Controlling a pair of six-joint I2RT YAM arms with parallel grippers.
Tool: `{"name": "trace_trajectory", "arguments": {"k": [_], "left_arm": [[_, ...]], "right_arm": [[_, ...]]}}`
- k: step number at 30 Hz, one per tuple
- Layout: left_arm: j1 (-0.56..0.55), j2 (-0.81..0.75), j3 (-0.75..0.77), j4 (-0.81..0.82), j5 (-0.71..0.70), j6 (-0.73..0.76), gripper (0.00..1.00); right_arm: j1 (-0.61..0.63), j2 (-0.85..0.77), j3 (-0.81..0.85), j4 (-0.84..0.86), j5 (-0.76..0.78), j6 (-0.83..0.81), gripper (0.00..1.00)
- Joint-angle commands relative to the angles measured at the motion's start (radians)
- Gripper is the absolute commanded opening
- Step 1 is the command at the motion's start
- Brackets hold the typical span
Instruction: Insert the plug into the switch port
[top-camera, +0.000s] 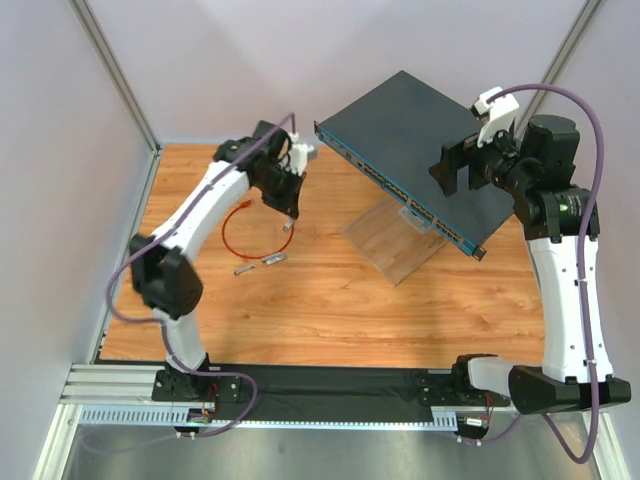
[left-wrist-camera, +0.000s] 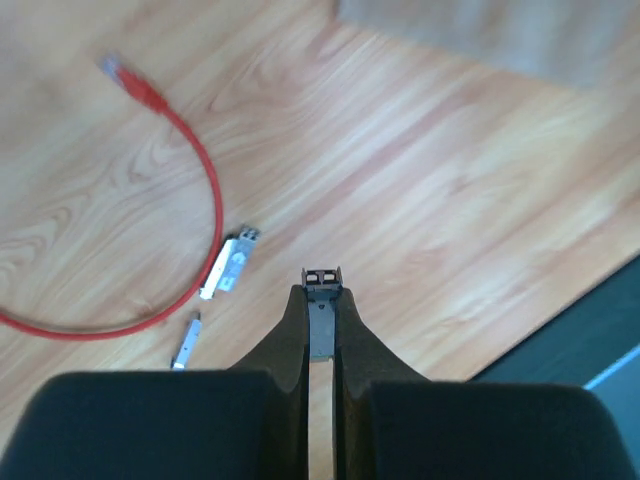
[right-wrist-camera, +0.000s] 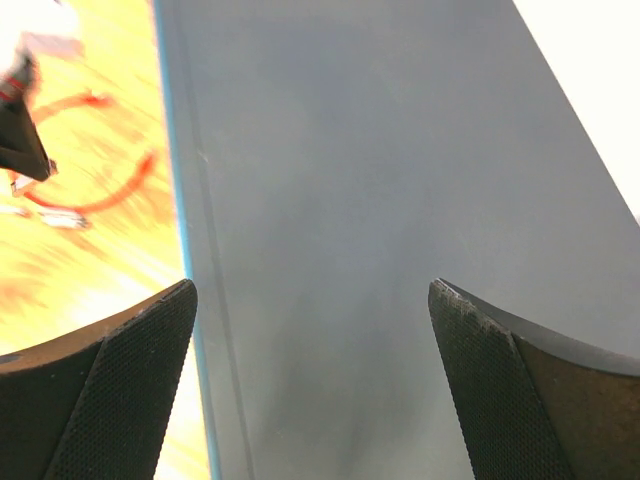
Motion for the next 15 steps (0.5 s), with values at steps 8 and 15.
{"name": "trace_trajectory", "arguments": {"k": [8,15], "left_arm": [[0.034,-0.576,-0.273,0.75,0.434,-0.39,0.0],[0.035,-0.68,-0.416,1.356,0.541,-0.725,0.0]], "right_arm": [[0.076,-0.015,-0.013,0.263,-0.335,0.187,0.97],[0.257,-0.018,-0.116,0.569,-0.494,0.417,0.92]]}}
